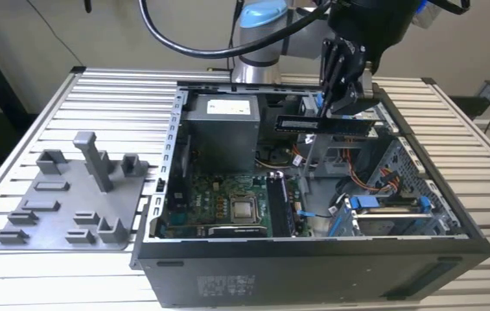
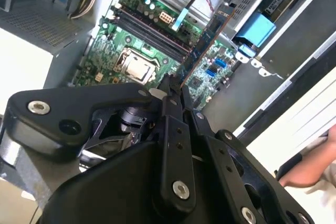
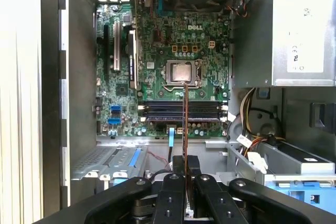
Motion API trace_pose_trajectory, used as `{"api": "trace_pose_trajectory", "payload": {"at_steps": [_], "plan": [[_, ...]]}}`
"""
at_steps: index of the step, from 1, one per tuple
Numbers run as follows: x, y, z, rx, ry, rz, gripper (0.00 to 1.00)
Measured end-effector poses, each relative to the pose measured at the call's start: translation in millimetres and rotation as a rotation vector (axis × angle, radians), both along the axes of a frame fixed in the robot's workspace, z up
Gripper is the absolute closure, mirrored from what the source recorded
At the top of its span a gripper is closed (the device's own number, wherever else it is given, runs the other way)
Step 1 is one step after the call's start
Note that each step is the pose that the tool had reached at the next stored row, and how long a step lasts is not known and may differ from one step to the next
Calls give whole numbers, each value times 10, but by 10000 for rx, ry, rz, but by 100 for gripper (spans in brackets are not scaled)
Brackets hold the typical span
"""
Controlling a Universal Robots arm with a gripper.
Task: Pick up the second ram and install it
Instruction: 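Pick up the second ram and move it above second insertion slot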
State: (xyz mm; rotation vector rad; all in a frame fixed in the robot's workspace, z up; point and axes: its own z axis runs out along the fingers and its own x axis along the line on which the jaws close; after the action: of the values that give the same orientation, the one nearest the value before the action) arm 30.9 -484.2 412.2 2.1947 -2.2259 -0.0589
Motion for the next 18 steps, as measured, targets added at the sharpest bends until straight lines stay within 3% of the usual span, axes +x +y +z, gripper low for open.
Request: {"api": "trace_pose_trajectory", "payload": {"at_steps": [14, 18], "plan": [[-14, 55, -5, 0, -19, -3, 86], [-19, 64, -9, 0, -20, -331, 86]]}}
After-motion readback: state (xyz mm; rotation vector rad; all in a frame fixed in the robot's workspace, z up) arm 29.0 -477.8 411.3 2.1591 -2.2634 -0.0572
